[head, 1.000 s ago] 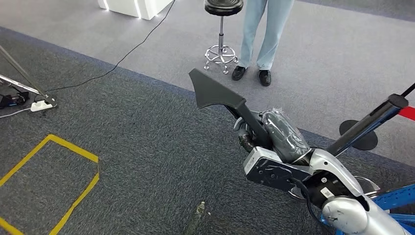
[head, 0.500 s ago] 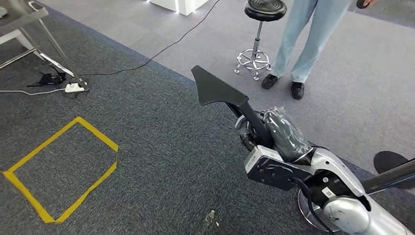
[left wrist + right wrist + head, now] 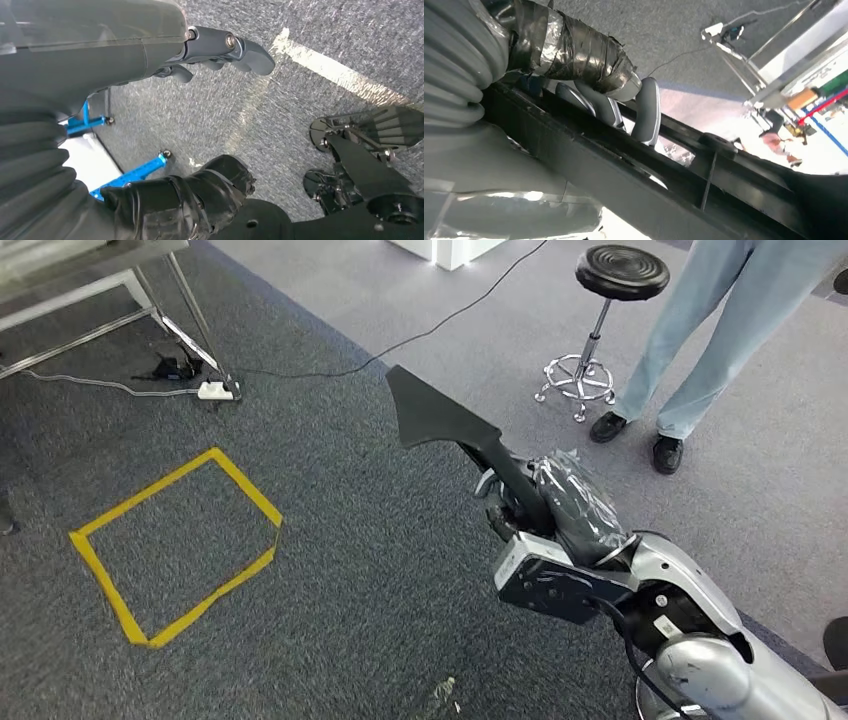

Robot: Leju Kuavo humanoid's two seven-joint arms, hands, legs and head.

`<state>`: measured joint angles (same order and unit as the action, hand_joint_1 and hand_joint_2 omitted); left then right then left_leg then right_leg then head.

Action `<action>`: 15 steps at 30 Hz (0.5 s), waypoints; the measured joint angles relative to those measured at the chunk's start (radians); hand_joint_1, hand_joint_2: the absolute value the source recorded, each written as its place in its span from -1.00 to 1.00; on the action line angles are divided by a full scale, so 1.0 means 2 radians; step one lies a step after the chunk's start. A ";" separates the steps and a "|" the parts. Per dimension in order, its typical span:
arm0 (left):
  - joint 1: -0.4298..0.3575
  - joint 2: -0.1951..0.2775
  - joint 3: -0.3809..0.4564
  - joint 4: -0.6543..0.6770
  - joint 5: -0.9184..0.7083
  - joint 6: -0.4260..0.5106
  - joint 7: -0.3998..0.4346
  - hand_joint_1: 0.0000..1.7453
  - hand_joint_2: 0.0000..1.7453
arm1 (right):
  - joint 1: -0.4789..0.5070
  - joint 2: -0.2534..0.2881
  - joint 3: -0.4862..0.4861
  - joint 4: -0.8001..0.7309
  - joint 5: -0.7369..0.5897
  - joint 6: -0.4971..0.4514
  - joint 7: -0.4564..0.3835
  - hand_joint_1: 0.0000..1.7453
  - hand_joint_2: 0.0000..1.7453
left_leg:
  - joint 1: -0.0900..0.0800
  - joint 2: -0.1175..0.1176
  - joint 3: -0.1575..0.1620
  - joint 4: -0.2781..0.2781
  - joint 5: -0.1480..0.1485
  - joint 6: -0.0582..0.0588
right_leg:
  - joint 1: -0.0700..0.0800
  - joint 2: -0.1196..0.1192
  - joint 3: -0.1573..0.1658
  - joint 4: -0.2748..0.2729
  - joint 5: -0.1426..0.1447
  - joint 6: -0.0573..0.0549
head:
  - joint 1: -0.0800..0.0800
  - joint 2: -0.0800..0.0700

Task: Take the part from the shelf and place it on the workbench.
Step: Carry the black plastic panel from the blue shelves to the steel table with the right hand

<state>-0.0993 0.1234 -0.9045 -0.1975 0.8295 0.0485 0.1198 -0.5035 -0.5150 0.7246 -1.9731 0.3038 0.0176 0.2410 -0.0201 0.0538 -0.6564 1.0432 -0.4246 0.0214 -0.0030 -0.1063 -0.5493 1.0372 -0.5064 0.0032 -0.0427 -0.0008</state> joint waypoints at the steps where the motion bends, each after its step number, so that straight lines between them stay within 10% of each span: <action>1: 0.000 0.000 0.000 0.000 0.000 0.000 0.001 -1.00 1.00 | -0.001 0.000 0.000 0.000 0.000 0.000 0.000 1.00 1.00 | 0.000 -0.006 0.000 -0.002 0.000 0.003 | 0.000 -0.005 0.002 -0.001 -0.001 0.003 | 0.000 0.000; 4: 0.001 0.001 0.000 0.000 -0.001 0.000 0.003 -1.00 1.00 | -0.006 0.000 0.001 -0.001 0.002 0.002 0.002 1.00 1.00 | 0.004 -0.021 0.008 -0.010 0.002 0.010 | -0.003 0.018 -0.005 0.024 -0.018 0.009 | 0.001 0.000; 7: -0.001 0.001 0.000 0.000 0.000 0.000 0.006 -1.00 1.00 | -0.008 0.001 0.003 -0.001 0.003 0.003 0.003 1.00 1.00 | 0.006 -0.038 0.012 -0.012 0.001 0.015 | -0.004 0.050 -0.057 0.118 -0.053 0.010 | 0.002 0.000; 9: -0.002 0.001 0.000 0.000 0.002 -0.001 0.007 -1.00 1.00 | -0.008 0.001 0.005 -0.001 0.005 0.004 0.004 1.00 1.00 | 0.006 -0.052 0.013 -0.010 -0.001 0.016 | -0.004 0.052 -0.079 0.142 -0.048 0.010 | 0.002 0.000; 12: -0.001 0.003 0.000 0.000 0.012 -0.004 0.008 -1.00 1.00 | -0.016 0.010 0.013 0.002 0.015 0.004 -0.001 1.00 1.00 | 0.006 -0.074 0.015 -0.006 -0.005 0.011 | -0.008 0.071 -0.051 0.058 0.008 0.008 | 0.003 0.000; 15: -0.003 0.004 0.001 0.000 0.021 -0.006 0.011 -1.00 1.00 | -0.036 0.036 0.026 0.016 0.027 -0.001 -0.011 1.00 1.00 | 0.008 -0.090 0.008 -0.002 -0.005 0.003 | -0.011 0.097 -0.032 0.011 0.021 0.006 | 0.002 0.000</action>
<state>-0.1054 0.1324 -0.9020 -0.1973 0.8715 0.0367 0.1426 -0.5745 -0.4438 0.7767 -1.9411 0.3576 0.0164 0.2192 -0.0047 -0.1257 -0.6394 1.0389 -0.4354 0.0270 -0.0243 0.0869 -0.6138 1.0583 -0.4647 0.0145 -0.0395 -0.0007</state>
